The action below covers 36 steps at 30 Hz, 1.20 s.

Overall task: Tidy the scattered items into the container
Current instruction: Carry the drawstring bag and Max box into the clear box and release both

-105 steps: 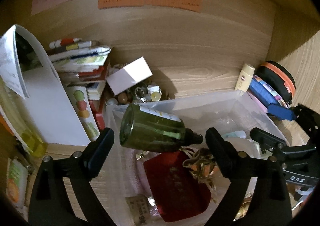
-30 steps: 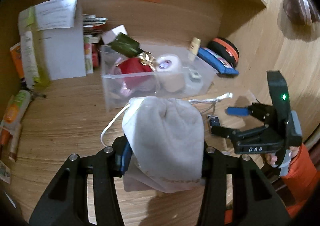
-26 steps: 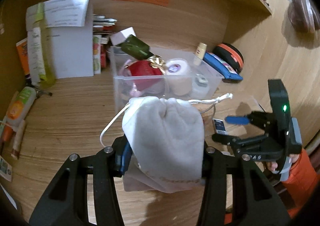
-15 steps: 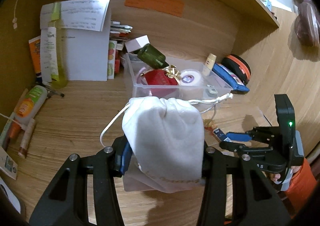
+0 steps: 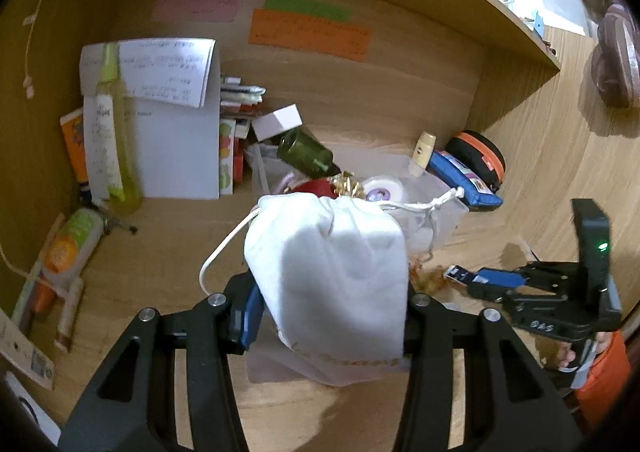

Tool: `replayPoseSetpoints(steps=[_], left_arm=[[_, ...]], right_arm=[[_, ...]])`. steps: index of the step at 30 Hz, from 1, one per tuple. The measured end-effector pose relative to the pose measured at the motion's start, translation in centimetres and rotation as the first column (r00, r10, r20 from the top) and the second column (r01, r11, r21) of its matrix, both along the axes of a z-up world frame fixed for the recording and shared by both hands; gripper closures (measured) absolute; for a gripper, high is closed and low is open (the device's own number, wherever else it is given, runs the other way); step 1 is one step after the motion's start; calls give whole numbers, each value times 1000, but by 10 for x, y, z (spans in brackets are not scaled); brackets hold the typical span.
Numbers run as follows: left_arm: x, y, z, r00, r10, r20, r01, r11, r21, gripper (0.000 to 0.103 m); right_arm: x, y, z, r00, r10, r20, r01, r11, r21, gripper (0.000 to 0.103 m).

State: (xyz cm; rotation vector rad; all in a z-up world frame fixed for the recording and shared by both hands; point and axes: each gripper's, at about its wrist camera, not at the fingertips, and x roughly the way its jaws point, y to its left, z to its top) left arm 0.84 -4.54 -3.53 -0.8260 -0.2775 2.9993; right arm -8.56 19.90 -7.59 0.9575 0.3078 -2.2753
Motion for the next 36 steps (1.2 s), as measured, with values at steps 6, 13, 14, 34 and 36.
replayPoseSetpoints(steps=[6, 13, 14, 34, 36], left_arm=[[-24, 0, 9, 1000, -14, -4, 14, 1000, -13, 56], [-52, 0, 17, 1000, -26, -4, 25, 999, -23, 56], [-56, 1, 19, 1000, -23, -5, 23, 999, -26, 56], [-124, 1, -7, 993, -55, 102, 60, 997, -44, 56], [-126, 2, -10, 993, -58, 106, 63, 997, -44, 55]], right_arm=[[-8, 10, 22, 999, -16, -43, 14, 998, -62, 79], [-24, 17, 40, 997, -35, -68, 28, 994, -102, 79], [-26, 18, 42, 997, -40, -70, 32, 994, -106, 79], [-74, 8, 43, 998, -41, -40, 37, 995, -95, 79], [-79, 4, 41, 999, -37, -31, 34, 996, -87, 79]])
